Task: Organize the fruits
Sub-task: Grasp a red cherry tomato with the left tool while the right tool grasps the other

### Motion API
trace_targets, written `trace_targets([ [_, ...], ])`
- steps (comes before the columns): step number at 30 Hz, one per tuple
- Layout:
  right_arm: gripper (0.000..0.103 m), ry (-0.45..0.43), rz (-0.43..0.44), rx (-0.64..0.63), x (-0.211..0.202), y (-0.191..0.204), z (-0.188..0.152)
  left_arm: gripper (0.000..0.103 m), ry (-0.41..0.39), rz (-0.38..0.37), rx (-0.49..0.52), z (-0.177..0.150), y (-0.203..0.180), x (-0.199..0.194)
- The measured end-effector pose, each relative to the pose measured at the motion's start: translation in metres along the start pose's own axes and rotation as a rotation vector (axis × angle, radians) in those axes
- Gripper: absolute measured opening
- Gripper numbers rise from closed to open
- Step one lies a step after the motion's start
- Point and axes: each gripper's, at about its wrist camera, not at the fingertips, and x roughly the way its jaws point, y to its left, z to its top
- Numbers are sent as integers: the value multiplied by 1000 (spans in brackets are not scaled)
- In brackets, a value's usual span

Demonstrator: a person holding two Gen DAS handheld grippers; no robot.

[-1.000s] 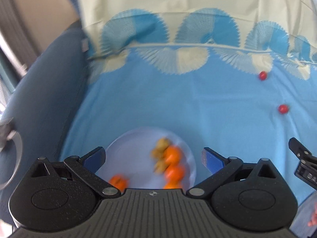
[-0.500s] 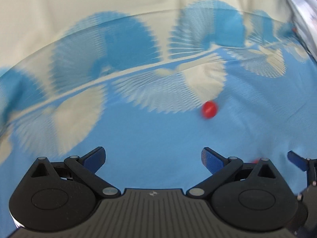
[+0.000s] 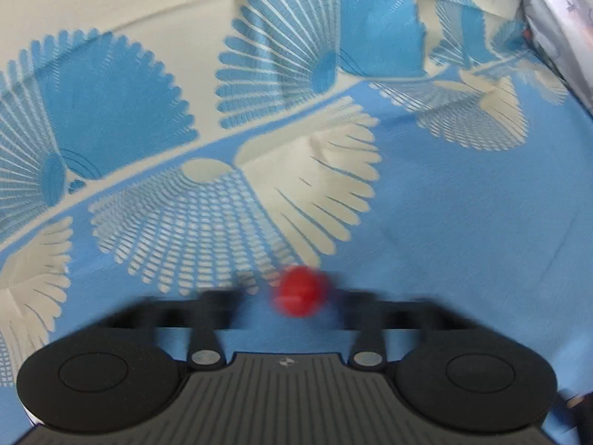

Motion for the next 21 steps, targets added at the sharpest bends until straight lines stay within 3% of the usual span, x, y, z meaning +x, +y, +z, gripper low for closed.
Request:
trace_targets([
  [1, 33, -3, 19, 3, -3, 0, 0, 31, -10, 2, -11, 0, 1, -4],
  [6, 33, -36, -51, 145, -8, -23, 6, 31, 2, 29, -29, -13, 13, -41],
  [12, 33, -22, -168, 283, -11, -53, 4, 31, 100, 135, -99, -58, 30, -119],
  [16, 33, -8, -144, 340, -37, -53, 6, 31, 106, 165, -157, -96, 43, -187],
  [21, 33, -39, -20, 313, -107, -28, 13, 31, 95, 184, -219, -140, 56, -270],
])
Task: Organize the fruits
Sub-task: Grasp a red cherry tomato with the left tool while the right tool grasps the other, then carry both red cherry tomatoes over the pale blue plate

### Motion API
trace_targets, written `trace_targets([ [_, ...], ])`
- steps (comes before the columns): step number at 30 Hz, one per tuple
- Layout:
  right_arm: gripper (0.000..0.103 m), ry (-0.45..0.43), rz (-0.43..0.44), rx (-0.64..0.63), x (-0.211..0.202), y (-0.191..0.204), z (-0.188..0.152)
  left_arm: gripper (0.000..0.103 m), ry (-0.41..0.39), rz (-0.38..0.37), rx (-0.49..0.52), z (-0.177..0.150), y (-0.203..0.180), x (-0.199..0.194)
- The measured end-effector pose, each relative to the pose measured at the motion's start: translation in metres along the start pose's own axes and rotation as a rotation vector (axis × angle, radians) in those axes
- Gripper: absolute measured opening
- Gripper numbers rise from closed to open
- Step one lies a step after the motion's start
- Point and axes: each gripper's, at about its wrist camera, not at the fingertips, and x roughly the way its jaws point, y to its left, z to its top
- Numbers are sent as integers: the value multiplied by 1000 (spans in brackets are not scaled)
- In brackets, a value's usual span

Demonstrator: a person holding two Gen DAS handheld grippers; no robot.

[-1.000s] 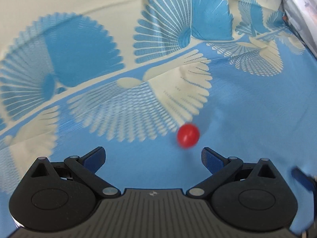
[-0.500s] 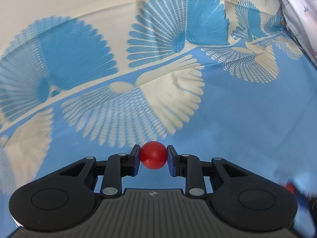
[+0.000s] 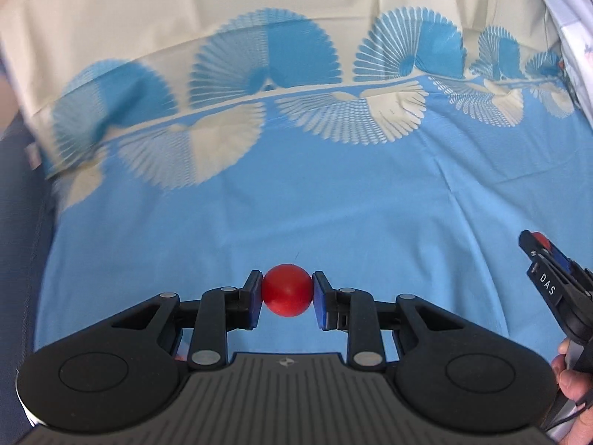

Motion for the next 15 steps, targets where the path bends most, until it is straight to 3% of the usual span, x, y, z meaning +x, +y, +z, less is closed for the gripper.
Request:
trace_targets([
  [8, 33, -22, 272, -129, -146, 48, -10, 32, -18, 39, -103, -83, 64, -101],
  [15, 33, 4, 472, -268, -239, 98, -31, 32, 2, 82, -187, -156, 117, -148],
])
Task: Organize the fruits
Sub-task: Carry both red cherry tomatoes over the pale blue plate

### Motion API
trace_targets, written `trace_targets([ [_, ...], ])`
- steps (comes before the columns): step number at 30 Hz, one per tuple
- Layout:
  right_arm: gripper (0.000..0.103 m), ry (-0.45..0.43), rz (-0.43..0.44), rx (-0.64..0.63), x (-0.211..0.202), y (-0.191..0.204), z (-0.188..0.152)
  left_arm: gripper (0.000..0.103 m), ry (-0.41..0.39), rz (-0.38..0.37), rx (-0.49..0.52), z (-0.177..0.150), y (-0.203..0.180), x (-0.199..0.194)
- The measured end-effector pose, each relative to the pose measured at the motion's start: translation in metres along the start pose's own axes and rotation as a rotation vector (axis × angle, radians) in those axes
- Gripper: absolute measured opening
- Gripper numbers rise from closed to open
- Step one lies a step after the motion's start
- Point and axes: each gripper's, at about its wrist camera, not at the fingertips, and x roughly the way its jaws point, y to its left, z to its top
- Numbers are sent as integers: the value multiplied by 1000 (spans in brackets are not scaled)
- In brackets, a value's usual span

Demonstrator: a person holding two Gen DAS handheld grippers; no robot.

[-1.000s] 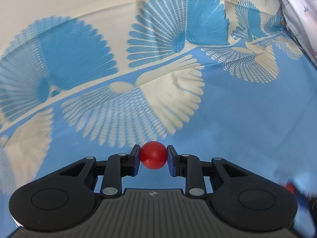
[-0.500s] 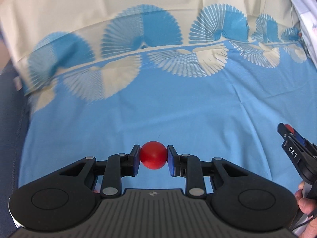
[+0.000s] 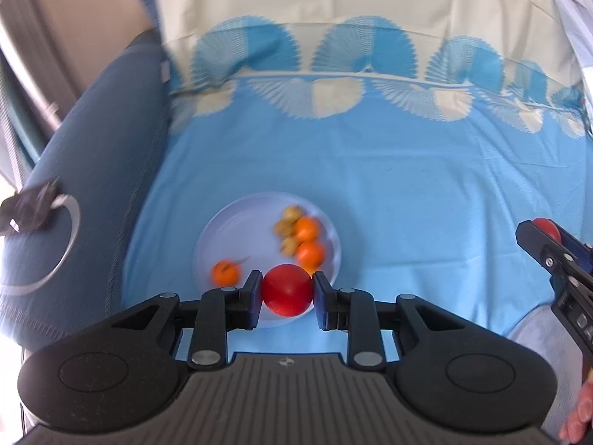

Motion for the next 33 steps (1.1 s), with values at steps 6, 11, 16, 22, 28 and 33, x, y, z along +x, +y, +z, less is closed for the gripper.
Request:
trace_targets([
  [6, 33, 25, 108, -110, -34, 61, -10, 31, 0, 22, -84, -42, 48, -21],
  [11, 33, 47, 160, -182, -50, 91, -21, 32, -4, 37, -117, -69, 70, -31],
  [16, 33, 77, 185, -242, -55, 110, -30, 32, 2, 37, -138, -86, 83, -33],
  [22, 33, 86, 180, -266, -56, 114, -30, 32, 2, 25, -157, -87, 88, -31],
  [28, 33, 99, 173, -269, -52, 116, -32, 32, 6, 19, -154, -85, 87, -27],
  [33, 33, 109, 170, -263, -49, 116, -33, 32, 12, 19, -153, -83, 85, -24],
])
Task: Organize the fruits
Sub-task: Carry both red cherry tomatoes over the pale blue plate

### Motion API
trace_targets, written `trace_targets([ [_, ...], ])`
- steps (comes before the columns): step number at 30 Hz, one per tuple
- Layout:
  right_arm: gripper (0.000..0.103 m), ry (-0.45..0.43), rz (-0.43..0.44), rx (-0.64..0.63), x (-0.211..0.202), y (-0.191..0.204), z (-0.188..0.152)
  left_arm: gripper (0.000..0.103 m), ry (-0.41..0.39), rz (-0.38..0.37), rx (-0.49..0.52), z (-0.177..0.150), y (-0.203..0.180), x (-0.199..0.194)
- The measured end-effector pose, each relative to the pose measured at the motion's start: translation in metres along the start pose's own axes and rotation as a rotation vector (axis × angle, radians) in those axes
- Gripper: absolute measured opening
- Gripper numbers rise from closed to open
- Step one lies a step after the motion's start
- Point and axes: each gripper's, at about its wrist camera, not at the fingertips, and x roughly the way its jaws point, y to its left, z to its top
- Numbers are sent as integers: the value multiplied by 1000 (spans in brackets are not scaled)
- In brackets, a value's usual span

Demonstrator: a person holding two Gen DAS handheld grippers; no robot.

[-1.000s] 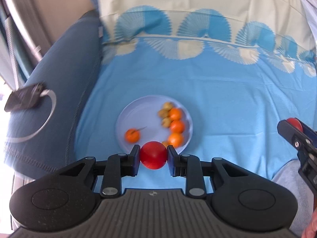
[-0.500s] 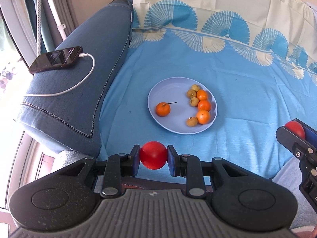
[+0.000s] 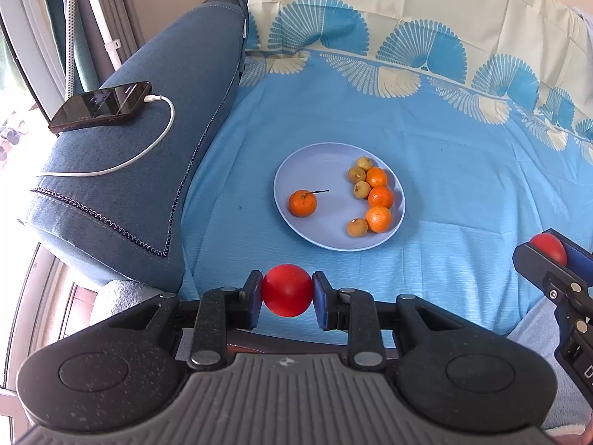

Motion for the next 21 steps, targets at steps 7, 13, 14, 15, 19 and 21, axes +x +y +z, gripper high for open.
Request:
trace_targets([
  [7, 33, 11, 0, 7, 4, -2, 0, 32, 7, -1, 1, 2, -1, 4],
  [13, 33, 22, -2, 10, 8, -2, 0, 32, 13, -4, -2, 4, -1, 7],
  [14, 33, 25, -2, 11, 9, -3, 0, 32, 16, -5, -3, 4, 0, 8],
  [15, 33, 27, -2, 11, 10, -3, -1, 32, 20, -5, -4, 5, 0, 10],
  [19, 33, 43, -5, 13, 19, -5, 0, 32, 34, -3, -16, 8, 4, 17],
  [21, 33, 53, -9, 15, 24, -6, 1, 32, 40, -1, -22, 11, 6, 21],
])
